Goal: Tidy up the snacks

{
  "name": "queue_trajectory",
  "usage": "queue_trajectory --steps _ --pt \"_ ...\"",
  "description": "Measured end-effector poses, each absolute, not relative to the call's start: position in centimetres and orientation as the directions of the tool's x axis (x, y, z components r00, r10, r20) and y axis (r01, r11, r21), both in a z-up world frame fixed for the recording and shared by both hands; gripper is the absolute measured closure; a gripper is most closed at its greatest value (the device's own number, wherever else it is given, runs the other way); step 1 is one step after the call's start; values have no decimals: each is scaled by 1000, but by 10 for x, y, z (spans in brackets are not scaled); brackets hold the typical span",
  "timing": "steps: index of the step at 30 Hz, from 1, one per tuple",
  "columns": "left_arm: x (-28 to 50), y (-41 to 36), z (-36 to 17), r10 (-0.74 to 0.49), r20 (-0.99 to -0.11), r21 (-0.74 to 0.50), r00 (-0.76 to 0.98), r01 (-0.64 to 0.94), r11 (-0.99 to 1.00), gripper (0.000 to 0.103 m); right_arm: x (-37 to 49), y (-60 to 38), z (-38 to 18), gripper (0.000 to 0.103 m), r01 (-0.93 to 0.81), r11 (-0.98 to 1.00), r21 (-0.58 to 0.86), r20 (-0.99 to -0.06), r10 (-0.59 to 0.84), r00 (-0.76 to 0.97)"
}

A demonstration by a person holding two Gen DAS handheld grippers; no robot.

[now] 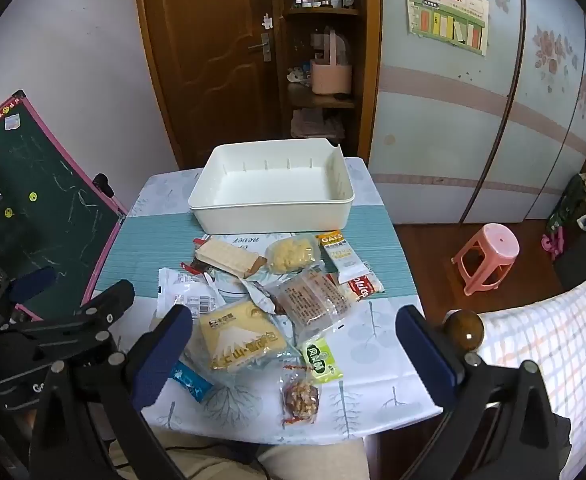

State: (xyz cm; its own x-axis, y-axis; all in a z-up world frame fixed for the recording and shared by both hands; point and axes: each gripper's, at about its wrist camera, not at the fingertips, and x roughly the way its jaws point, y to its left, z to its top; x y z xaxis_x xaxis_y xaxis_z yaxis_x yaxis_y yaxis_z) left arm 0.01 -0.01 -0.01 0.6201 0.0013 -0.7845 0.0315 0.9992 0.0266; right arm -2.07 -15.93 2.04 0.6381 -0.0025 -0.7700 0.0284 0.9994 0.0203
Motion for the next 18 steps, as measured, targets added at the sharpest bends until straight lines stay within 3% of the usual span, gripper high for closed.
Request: queue_trajectory --steps 10,18 --pt "9 -5 -2 -7 -788 20 616 36 999 0 -16 -156 22 1 24 1000 -1 -767 -16 641" --pt "11 -3 1 12 -756 47 655 36 998 0 -10 -150 28 1 30 993 -111 -738 -102 667"
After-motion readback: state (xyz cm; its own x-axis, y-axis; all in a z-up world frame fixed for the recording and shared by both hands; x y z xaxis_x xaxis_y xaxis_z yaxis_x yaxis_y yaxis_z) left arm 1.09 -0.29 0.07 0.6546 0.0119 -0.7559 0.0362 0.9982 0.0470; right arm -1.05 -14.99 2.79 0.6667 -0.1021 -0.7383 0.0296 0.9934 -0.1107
